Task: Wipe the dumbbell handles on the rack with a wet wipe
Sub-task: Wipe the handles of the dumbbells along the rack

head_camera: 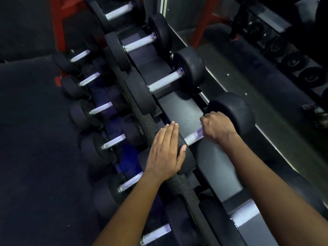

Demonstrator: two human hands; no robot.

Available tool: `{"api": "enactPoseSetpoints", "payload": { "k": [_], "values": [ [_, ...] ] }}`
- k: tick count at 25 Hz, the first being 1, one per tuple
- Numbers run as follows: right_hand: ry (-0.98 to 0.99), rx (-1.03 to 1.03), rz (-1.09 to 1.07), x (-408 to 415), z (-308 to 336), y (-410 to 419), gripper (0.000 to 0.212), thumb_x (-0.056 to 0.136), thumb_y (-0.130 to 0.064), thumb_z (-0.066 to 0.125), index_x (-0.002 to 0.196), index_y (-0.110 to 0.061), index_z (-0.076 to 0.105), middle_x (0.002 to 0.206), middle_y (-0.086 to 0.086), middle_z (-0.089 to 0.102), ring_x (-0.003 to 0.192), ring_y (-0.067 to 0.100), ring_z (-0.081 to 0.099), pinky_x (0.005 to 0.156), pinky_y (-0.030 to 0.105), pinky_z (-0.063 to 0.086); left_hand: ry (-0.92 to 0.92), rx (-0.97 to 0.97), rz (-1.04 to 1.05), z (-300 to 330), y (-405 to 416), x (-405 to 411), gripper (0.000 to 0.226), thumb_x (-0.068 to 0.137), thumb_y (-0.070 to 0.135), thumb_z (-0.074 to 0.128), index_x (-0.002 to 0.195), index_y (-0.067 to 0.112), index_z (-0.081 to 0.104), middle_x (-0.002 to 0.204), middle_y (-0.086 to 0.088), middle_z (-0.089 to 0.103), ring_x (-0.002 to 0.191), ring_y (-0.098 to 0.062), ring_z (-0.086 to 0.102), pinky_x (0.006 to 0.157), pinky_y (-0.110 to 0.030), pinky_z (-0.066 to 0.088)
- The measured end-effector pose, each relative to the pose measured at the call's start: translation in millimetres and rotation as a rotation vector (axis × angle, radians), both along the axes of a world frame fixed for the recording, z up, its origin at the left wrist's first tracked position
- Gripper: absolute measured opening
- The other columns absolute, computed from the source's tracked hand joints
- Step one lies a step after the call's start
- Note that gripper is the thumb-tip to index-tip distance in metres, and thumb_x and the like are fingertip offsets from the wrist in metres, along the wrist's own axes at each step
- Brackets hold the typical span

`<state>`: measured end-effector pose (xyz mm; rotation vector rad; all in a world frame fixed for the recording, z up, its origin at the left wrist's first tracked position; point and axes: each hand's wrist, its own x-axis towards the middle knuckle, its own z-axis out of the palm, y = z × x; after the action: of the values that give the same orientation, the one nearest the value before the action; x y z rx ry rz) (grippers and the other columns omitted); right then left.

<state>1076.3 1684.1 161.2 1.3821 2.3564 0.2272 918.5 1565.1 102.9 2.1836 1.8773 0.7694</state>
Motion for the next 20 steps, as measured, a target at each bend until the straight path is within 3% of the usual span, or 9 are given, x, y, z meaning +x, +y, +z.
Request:
{"api": "enactPoseSetpoints", "payload": {
  "k": [5,9,13,16,20],
  "values": [
    [0.090,-0.024,0.059,-12,-3,-17,0.024,0.092,-0.019,0.042,0.106,-0.011,0.060,0.108,0.007,0.064,0.107,0.027,0.051,0.084,0.035,0.036,0.009,0.002,0.003,-1,0,0,0.059,0.095,0.034,0.034,0.141,-0.003,0.036,0.146,-0.018,0.039,0.136,-0.028,0.036,0.113,-0.042,0.028],
    [0.460,0.013,0.138,-8,-17,-50,0.022,0.077,-0.003,0.053,0.093,-0.013,0.063,0.082,0.003,0.069,0.088,0.027,0.054,0.072,0.035,0.044,0.004,-0.001,0.003,-2,0,-1,0.060,0.095,0.034,0.035,0.142,-0.002,0.034,0.147,-0.017,0.037,0.137,-0.028,0.034,0.113,-0.043,0.028],
    [0.665,0.066,-0.006,-9,-32,-89,0.023,0.078,-0.007,0.059,0.100,-0.013,0.060,0.080,0.000,0.066,0.079,0.026,0.054,0.051,0.033,0.048,0.004,-0.001,0.004,-1,0,1,0.059,0.096,0.036,0.032,0.141,-0.002,0.034,0.148,-0.017,0.036,0.137,-0.028,0.034,0.113,-0.042,0.027],
    [0.697,0.099,-0.072,-11,-37,-100,0.026,0.073,-0.001,0.063,0.097,-0.010,0.060,0.068,0.005,0.060,0.057,0.031,0.055,0.041,0.034,0.045,0.009,0.005,0.004,-2,0,0,0.059,0.096,0.036,0.032,0.141,-0.003,0.035,0.147,-0.017,0.037,0.137,-0.028,0.034,0.114,-0.041,0.026],
    [0.745,0.195,-0.182,-7,-45,-93,0.017,0.075,0.000,0.065,0.089,-0.007,0.060,0.074,0.013,0.060,0.050,0.036,0.057,0.040,0.038,0.047,0.014,0.004,0.007,-1,-1,0,0.060,0.096,0.035,0.032,0.141,-0.003,0.035,0.147,-0.017,0.037,0.136,-0.028,0.035,0.114,-0.039,0.025]
  ]
}}
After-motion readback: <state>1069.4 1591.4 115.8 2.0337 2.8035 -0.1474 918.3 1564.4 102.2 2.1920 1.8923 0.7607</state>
